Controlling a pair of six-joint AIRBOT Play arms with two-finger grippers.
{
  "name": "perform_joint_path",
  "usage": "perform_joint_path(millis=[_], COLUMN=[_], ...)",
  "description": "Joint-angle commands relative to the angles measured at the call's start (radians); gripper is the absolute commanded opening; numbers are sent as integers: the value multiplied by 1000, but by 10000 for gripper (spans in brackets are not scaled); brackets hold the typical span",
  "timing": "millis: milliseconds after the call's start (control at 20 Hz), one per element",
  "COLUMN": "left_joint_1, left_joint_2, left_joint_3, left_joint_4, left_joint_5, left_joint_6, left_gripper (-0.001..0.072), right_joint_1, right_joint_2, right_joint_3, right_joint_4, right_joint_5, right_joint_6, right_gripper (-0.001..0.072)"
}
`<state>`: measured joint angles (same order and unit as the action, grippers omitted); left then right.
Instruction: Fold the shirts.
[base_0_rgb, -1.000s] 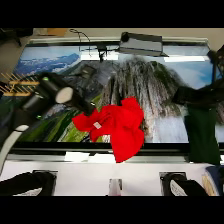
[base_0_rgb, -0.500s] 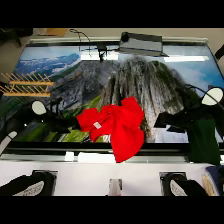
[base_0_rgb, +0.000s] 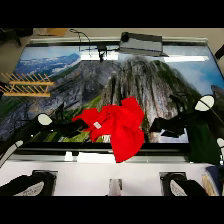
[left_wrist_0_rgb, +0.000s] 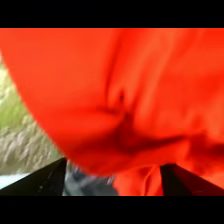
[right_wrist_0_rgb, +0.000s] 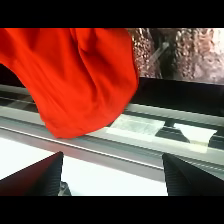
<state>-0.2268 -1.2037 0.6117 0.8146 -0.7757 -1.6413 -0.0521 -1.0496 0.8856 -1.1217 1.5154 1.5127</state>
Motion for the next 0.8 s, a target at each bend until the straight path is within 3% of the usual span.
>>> perform_joint_path(millis=[0,450,600,650,700,750], left_joint_1=[-11,-11,-11,-11,-11,-11], left_joint_2=[0,-1,-14,-14,-14,-14], left_joint_3=[-7,-8,-8,-8,-8,-7], left_joint_4=[-47,-11,-11,-11,-11,-12], left_joint_5=[87,51,78,93,108,121], left_joint_6=[6,17,6,-11,-26,-38], left_gripper=[602,622,590,379,122,36], right_joint_1=[1,1,1,1,1,1], right_joint_2=[0,0,0,0,0,0], right_joint_3=[-60,-186,-186,-186,-186,-186], right_joint_4=[13,51,95,95,95,95], right_joint_5=[-25,-123,-118,-119,-120,-122], right_joint_6=[-6,-7,-30,-33,-40,-44], right_gripper=[661,661,661,661,661,661])
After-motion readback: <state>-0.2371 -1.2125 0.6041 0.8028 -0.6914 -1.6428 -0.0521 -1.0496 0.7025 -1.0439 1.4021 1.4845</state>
